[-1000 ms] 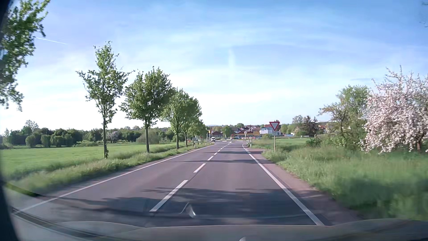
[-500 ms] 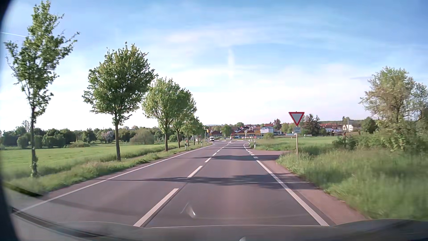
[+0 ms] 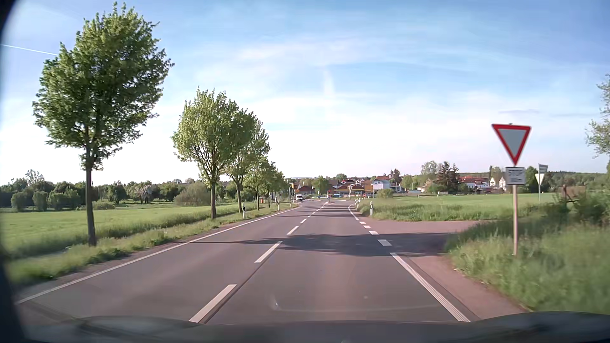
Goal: Follow the waypoints while adhering to traffic rules and regulations
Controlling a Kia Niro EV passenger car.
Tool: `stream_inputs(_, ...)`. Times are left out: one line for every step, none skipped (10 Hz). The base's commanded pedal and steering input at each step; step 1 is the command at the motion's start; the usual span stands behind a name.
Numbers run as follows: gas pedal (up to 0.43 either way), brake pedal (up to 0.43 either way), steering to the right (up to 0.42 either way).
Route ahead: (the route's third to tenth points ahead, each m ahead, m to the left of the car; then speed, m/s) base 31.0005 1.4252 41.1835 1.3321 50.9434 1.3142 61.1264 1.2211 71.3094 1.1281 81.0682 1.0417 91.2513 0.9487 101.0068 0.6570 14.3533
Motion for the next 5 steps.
stream_inputs(0.000, 0.232, 0.000)
stream_inputs(0.000, 0.232, 0.000)
stream_inputs(0.000, 0.220, 0.000)
stream_inputs(0.000, 0.213, 0.001)
stream_inputs(0.000, 0.207, 0.001)
